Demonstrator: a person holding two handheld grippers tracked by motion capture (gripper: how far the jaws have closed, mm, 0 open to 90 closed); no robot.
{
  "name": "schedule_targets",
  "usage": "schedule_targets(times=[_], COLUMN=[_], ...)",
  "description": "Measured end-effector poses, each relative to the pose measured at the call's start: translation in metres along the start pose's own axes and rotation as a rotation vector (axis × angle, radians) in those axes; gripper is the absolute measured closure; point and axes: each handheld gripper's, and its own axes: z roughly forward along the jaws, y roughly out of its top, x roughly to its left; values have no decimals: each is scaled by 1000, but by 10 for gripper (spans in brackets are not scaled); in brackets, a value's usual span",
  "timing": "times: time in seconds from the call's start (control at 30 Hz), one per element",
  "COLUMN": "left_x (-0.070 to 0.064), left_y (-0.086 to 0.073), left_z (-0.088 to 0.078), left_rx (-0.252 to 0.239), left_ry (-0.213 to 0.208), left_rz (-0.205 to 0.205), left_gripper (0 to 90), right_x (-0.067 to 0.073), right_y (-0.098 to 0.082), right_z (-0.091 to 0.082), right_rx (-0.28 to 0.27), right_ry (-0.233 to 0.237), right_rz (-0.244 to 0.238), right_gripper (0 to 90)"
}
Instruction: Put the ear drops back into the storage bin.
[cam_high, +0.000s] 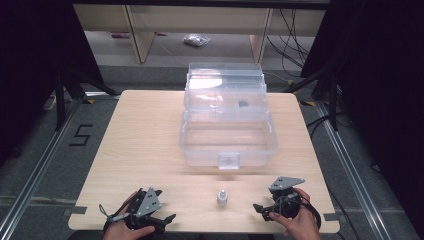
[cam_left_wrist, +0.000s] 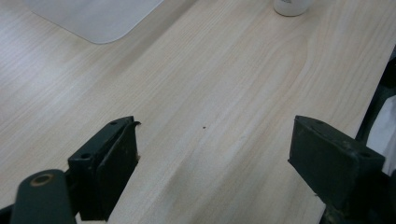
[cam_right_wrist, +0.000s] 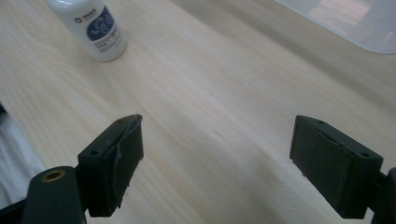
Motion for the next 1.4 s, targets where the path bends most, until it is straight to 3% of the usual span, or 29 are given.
schedule_targets(times=[0.07, 0.2, 0.23, 0.27, 0.3, 0.63, 0.67, 0.93, 1.0, 1.1, 1.2, 1.23, 1.3, 1.33, 1.4], left_x=[-1, 0, -1, -1, -1, 0, 0, 0, -1, 0, -1, 0, 0, -1, 0], left_y=[0, 0, -1, 0, 0, 0, 0, -1, -1, -1, -1, -1, -1, -1, -1], left_z=[1, 0, 1, 0, 0, 1, 1, 1, 2, 1, 3, 2, 2, 3, 2], left_rx=[-14, -2, -6, -14, -13, -3, -4, 1, -18, 0, -19, -16, -16, -18, -17], left_ry=[-10, 5, 2, -10, -11, 2, 6, 3, -4, 2, -10, -5, -9, -8, -8], left_rz=[-19, 1, -23, -15, -18, -5, -6, -2, -21, -3, -41, -15, -25, -41, -16], left_gripper=[150, 150, 150, 150, 150, 150, 150, 150, 150, 150, 150, 150, 150, 150, 150], right_x=[2, 5, 7, 9, 8, 15, 18, 25, 28, 34, 39, 41, 44, 46, 49], right_y=[1, 3, 3, 3, 3, 11, 13, 24, 29, 35, 43, 45, 50, 52, 57], right_z=[0, 0, 0, -1, 2, 2, 1, 2, 4, 5, 8, 9, 11, 11, 13], right_rx=[9, 24, 33, 44, 23, 78, 89, 127, 137, 156, 174, 182, 194, 202, 215], right_ry=[15, 16, 23, 20, 16, 28, 15, 13, 7, 21, 31, 37, 47, 43, 45], right_rz=[-1, -9, 9, 26, -4, -64, -26, -90, -117, -136, -188, -188, -232, -231, -250], right_gripper=[184, 184, 184, 184, 184, 196, 200, 221, 228, 236, 249, 249, 251, 253, 256])
